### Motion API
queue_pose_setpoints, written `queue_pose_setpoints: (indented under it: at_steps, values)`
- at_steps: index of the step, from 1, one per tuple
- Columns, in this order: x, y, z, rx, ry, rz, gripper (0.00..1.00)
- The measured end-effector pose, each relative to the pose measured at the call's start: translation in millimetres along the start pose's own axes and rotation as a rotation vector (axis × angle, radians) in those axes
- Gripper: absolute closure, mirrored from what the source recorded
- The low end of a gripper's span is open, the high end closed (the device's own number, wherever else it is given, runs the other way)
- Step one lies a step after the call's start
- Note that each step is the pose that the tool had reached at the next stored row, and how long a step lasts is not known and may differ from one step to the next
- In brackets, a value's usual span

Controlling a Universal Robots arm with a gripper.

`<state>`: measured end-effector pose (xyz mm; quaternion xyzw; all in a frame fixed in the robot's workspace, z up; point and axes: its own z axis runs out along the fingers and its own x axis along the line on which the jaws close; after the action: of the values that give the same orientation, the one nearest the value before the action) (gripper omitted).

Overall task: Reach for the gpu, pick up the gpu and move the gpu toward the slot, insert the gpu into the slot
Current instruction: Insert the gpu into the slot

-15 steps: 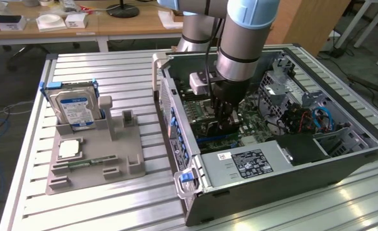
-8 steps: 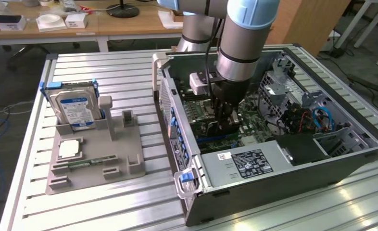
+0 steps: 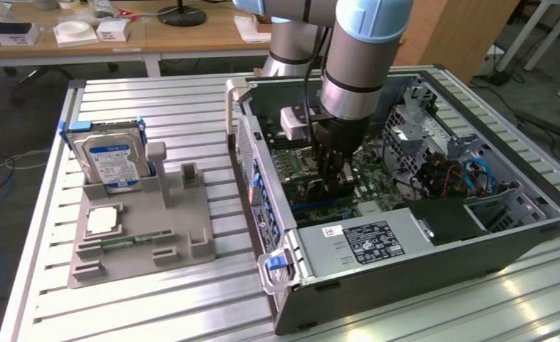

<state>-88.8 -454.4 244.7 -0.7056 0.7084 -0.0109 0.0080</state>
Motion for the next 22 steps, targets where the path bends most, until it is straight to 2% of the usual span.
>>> queue_pose_setpoints:
  at_steps: [22]
  values:
    - [-0.1,0.4,3.5,-0.0005,-0.0001,0.000,0.74]
